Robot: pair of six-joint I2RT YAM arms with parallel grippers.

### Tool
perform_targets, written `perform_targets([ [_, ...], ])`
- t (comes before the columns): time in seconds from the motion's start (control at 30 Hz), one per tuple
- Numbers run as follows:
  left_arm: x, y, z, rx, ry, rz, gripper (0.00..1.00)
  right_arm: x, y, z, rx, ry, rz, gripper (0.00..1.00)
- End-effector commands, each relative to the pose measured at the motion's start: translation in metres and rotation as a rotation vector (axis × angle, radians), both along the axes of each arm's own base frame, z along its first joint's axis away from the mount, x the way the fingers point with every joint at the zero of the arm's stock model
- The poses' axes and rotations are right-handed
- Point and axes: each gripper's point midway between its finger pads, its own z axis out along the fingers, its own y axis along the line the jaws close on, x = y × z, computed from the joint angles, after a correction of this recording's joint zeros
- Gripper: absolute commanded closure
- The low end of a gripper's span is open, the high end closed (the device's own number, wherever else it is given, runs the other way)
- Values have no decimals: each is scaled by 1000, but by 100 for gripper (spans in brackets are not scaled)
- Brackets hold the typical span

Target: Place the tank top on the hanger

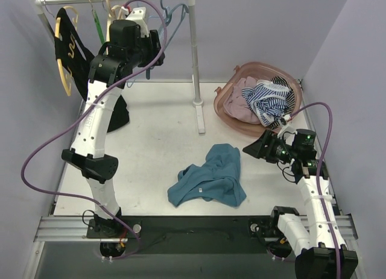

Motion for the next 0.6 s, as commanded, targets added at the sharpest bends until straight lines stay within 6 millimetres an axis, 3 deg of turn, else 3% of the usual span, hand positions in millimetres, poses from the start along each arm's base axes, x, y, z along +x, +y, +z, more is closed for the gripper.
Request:
perform_targets([
  [0.0,4,5,2,92,-45,32,40,-1,3,14,12,-47,34,34],
  [0.03,5,3,1,107,-50,30,40,-1,3,15,10,-51,37,34],
  [0.23,10,-5,8,120,-107,19,71,-7,7,39,-7,-76,98,35],
  [0.37,8,-2,23,114,-149,30,98,-10,8,63,-41,-108,151,35],
  [0.57,2,0,46,84,-213,28,100,-15,11,93,-70,-174,197,35],
])
